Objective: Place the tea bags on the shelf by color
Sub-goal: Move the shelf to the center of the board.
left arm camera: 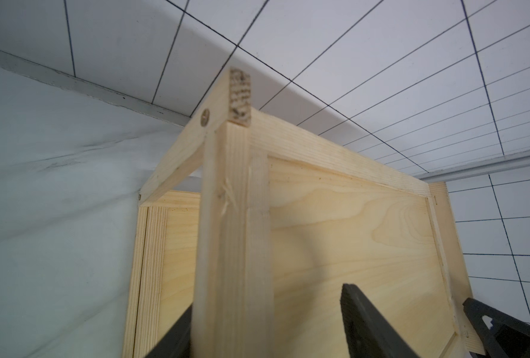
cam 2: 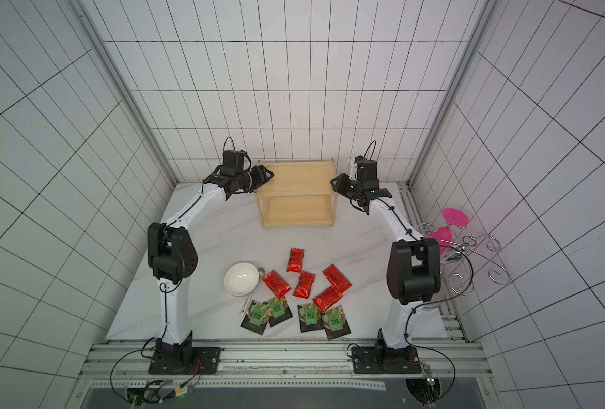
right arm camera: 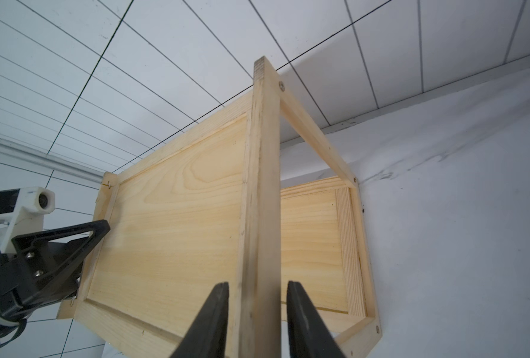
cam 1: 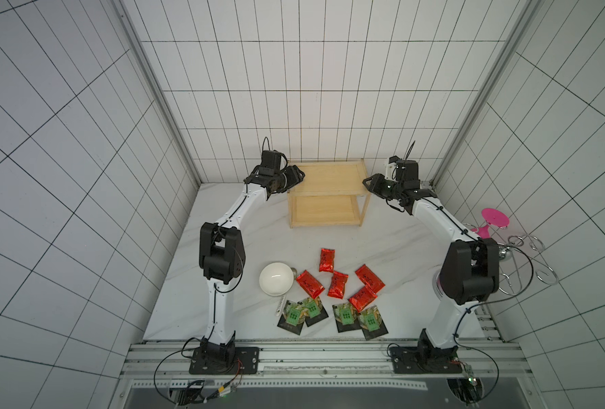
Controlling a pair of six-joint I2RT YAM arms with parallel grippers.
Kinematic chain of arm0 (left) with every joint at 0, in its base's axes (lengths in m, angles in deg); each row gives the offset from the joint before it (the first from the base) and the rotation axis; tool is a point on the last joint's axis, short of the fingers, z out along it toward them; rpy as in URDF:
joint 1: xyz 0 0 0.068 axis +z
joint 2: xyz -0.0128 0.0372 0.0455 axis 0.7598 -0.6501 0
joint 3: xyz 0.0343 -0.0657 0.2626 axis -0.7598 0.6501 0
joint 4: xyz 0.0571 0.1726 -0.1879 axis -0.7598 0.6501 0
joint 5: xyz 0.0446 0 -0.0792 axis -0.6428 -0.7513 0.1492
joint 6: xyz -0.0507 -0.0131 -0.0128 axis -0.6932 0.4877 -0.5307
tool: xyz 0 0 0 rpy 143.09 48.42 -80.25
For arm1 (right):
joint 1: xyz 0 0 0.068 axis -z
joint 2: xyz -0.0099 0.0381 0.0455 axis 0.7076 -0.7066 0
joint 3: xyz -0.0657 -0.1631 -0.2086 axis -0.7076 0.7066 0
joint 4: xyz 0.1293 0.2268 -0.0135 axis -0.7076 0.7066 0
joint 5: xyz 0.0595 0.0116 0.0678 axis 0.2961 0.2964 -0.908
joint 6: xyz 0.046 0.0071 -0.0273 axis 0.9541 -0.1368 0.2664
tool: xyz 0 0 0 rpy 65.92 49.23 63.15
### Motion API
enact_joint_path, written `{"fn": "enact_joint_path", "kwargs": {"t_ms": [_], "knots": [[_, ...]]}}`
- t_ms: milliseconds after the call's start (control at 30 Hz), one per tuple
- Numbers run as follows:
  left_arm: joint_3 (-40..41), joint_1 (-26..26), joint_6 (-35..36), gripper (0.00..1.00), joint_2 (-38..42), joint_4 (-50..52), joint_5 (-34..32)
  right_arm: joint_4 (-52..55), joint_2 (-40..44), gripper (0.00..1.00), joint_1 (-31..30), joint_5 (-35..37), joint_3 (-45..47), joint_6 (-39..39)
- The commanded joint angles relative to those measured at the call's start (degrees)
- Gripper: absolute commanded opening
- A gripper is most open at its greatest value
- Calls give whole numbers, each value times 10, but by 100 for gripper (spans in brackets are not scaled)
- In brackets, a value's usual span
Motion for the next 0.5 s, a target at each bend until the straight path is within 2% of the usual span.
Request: {"fn": "enact_joint_path", "kwargs": {"t_ms": [0,200,467], "knots": [[10,-3,-4,65,3,-10,-20,-23,23,35,13,18,37,2],[45,-2,17,67,32,-20,-70,-26,46,36,21,27,61,9],[56,11,78,85,76,5,-173,4,62,43,21,63,52,-10]]}}
